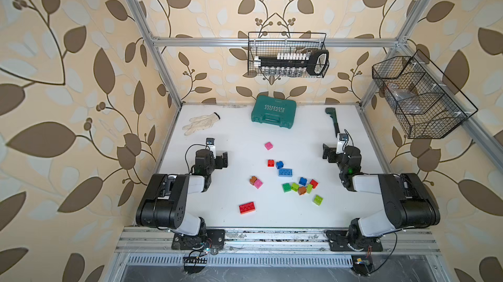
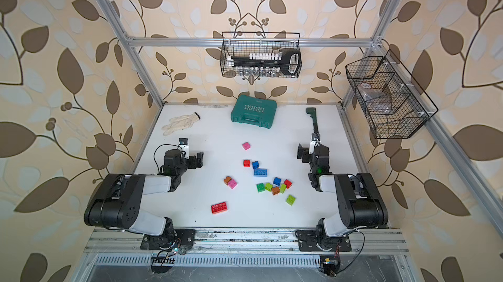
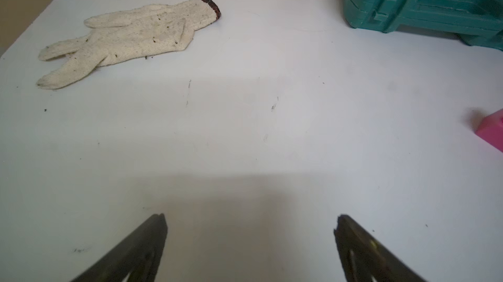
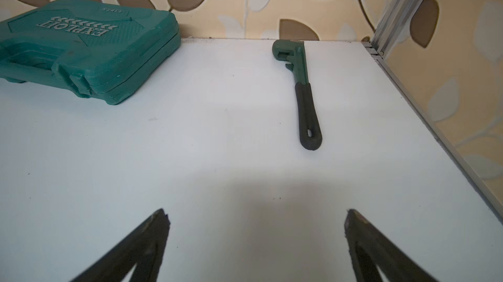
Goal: Assemble the letter h with lego
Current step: Pick up the lego brick from the center of the board.
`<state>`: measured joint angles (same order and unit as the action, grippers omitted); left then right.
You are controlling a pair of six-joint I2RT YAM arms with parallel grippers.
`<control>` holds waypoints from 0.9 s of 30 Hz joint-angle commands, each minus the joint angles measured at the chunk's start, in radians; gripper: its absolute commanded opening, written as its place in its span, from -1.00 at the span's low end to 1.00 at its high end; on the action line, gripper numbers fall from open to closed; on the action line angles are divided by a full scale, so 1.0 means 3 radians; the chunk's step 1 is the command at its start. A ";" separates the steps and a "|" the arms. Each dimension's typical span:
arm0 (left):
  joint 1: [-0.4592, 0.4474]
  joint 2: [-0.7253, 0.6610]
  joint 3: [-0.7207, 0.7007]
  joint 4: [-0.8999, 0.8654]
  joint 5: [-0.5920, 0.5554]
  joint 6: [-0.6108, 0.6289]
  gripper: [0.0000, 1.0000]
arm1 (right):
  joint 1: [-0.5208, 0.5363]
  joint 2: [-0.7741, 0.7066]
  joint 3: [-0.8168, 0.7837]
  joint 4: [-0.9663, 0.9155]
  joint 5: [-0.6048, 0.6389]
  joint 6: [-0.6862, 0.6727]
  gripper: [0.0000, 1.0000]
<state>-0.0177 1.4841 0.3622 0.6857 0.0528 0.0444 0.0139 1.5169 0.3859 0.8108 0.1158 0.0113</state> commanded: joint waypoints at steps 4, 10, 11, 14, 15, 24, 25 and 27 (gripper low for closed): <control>0.0029 0.0018 0.0081 0.0138 0.0043 -0.0035 0.98 | 0.0015 -0.0050 -0.0044 0.0013 0.0003 0.0029 0.96; 0.0029 0.0018 0.0086 0.0138 0.0043 -0.0033 0.98 | 0.0014 -0.0045 -0.0044 0.0013 0.0003 0.0032 0.96; 0.0029 0.0018 0.0085 0.0138 0.0044 -0.0035 0.98 | 0.0015 -0.0045 -0.0048 0.0012 0.0002 0.0029 0.96; 0.0031 0.0013 0.0081 0.0138 0.0044 -0.0032 0.98 | 0.0015 -0.0045 -0.0048 0.0012 0.0003 0.0029 0.96; 0.0029 0.0018 0.0084 0.0138 0.0044 -0.0038 0.98 | 0.0014 -0.0045 -0.0044 0.0010 0.0003 0.0032 0.96; 0.0029 0.0013 0.0079 0.0143 0.0038 -0.0035 0.98 | 0.0015 -0.0065 -0.0063 0.0035 0.0007 0.0032 0.96; 0.0030 0.0008 0.0078 0.0146 0.0036 -0.0032 0.98 | 0.0015 -0.0093 -0.0055 0.0036 0.0050 0.0048 0.96; 0.0030 -0.0046 0.0134 -0.0005 0.0039 -0.0029 0.98 | 0.0017 -0.0322 0.0064 -0.0362 0.0037 0.0040 0.96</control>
<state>-0.0177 1.4841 0.3634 0.6834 0.0525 0.0444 0.0139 1.4940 0.3859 0.7845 0.1169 0.0116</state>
